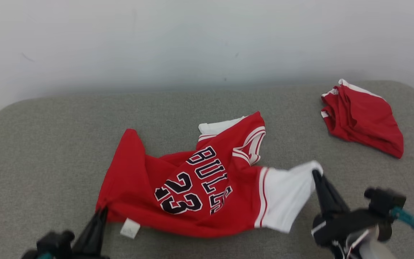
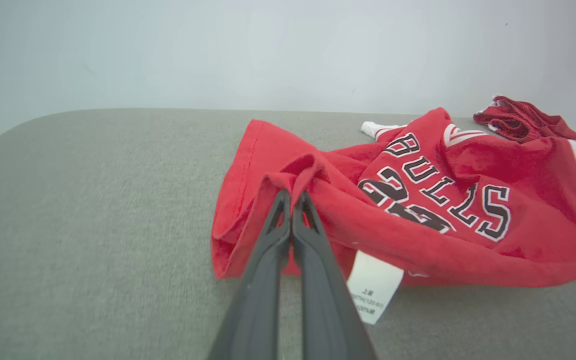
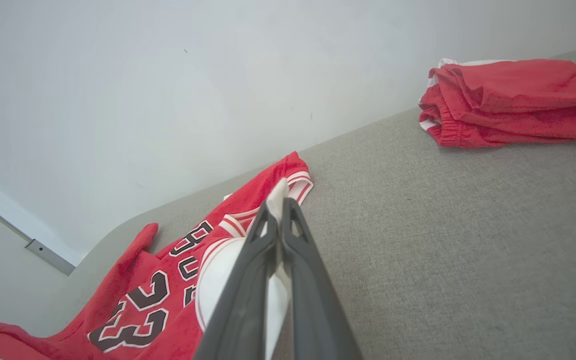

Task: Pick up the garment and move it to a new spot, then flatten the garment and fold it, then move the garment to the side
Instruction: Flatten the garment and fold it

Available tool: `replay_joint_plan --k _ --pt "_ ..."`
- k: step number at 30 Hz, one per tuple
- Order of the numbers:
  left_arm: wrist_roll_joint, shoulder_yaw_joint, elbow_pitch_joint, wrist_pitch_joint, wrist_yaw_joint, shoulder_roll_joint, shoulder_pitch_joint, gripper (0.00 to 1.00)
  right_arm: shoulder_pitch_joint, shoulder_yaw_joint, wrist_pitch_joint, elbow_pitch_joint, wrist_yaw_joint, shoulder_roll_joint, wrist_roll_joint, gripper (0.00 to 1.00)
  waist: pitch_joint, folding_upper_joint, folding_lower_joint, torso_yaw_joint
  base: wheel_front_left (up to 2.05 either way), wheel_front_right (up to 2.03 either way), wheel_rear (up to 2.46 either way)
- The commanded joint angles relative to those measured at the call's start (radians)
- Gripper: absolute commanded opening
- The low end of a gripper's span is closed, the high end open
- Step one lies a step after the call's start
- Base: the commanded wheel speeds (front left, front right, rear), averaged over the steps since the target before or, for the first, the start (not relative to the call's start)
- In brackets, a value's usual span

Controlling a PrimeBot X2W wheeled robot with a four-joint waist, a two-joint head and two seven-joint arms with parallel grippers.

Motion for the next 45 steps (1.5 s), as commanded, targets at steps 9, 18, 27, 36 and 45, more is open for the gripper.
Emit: replay_joint_plan --k 9,18,27,36,45 --pt "-0.063 -0.136 -0.032 0.107 0.000 0.190 -0.348 0.00 -0.382 0.056 0.073 0.052 -0.001 -0.021 0.058 0.00 0.152 0.0000 0.0000 -0.024 0.00 0.00 0.00" --pt "-0.161 -0.287 0.073 0.171 0.001 0.341 -0.787 0.00 -0.860 0.110 0.158 0.298 0.000 0.002 0.075 0.00 0.316 0.0000 0.0000 -0.023 0.00 0.00 0.00" --pt "-0.256 -0.385 0.260 0.194 0.000 0.405 -1.214 0.00 -1.331 0.095 0.160 0.556 0.000 0.065 0.061 0.00 0.428 0.0000 0.0000 -0.037 0.00 0.00 0.00" --pt "-0.273 -0.408 0.433 0.152 0.001 0.364 -1.476 0.00 -1.610 0.110 0.081 0.830 0.000 0.101 -0.051 0.00 0.407 0.0000 0.0000 -0.031 0.00 0.00 0.00" --pt "-0.278 -0.412 0.523 0.117 0.005 0.294 -1.624 0.00 -1.786 0.084 -0.010 0.980 0.000 0.108 -0.134 0.00 0.379 0.0000 0.0000 -0.011 0.00 0.00 0.00"
